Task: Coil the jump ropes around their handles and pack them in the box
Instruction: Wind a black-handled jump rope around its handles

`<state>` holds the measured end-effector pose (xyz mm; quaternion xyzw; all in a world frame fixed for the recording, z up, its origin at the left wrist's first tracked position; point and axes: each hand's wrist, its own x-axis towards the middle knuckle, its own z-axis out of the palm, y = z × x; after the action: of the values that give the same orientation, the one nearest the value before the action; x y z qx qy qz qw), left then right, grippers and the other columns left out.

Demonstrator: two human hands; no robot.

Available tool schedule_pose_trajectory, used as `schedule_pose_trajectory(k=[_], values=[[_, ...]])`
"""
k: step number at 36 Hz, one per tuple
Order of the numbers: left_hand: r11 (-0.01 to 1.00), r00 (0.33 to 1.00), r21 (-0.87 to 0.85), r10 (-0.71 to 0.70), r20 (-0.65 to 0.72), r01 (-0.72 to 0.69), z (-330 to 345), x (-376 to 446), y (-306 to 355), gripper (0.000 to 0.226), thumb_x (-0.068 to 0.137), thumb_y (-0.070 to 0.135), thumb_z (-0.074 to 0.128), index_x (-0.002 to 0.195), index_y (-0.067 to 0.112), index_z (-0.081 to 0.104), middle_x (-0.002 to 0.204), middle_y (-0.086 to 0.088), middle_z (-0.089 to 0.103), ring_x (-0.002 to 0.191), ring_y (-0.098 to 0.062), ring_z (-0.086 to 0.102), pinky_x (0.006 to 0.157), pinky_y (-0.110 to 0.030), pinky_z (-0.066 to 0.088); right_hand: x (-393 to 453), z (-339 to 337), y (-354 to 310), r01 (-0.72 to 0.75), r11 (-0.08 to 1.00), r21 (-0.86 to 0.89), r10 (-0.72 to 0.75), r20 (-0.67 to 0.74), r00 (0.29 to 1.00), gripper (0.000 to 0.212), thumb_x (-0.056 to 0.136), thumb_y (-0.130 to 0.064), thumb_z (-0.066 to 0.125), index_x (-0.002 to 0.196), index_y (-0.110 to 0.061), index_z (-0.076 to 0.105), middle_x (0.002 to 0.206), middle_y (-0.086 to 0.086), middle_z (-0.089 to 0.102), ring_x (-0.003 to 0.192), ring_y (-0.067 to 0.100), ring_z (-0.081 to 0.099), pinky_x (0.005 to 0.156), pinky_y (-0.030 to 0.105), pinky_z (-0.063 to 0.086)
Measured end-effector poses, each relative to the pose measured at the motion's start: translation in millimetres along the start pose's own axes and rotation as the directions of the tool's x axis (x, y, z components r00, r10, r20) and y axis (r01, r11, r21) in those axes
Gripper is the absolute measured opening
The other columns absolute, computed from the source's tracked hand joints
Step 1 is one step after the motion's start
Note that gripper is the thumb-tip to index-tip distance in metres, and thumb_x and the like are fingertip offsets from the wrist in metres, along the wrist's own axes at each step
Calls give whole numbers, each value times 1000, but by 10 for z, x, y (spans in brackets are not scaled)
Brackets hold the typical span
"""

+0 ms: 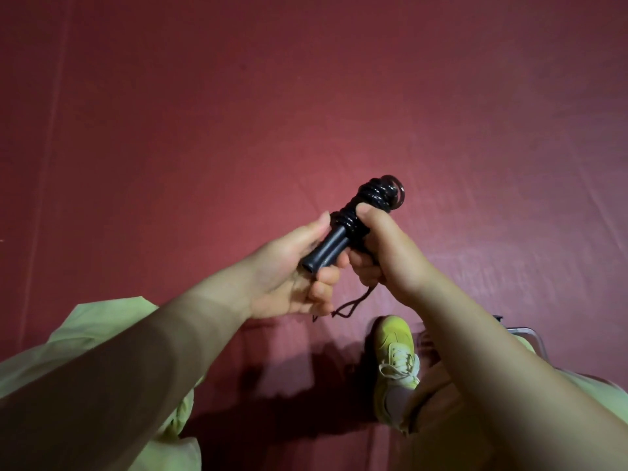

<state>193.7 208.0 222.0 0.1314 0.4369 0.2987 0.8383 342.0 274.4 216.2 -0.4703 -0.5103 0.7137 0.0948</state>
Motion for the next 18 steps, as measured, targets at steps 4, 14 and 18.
schedule_pose_trajectory(k=[4, 14, 18], values=[[999, 999, 23, 39, -19, -38, 15, 5, 9, 48, 69, 64, 50, 81, 17, 53, 53, 9, 38, 36, -2, 33, 53, -24, 47, -10, -14, -8, 38, 999, -24, -38, 1, 999, 43, 81, -57, 34, 67, -16, 40, 55, -1, 28, 49, 13, 20, 55, 36, 13], [907, 912, 420, 193, -361, -26, 5, 137, -51, 43, 94, 53, 44, 74, 17, 57, 52, 6, 42, 35, -5, 32, 55, -24, 41, 6, -7, 20, -109, 938, -328, 93, -63, 994, 67, 96, -64, 23, 77, -11, 58, 51, -7, 38, 44, 13, 30, 47, 26, 28], [789, 854, 615, 309, -419, 16, -78, 170, -44, 39, 93, 49, 49, 72, 16, 57, 54, 3, 48, 41, -9, 41, 58, -28, 44, 16, -8, 42, -157, 920, -358, 131, -97, 987, 71, 94, -68, 23, 73, -10, 59, 54, -4, 41, 50, 17, 35, 54, 29, 32]])
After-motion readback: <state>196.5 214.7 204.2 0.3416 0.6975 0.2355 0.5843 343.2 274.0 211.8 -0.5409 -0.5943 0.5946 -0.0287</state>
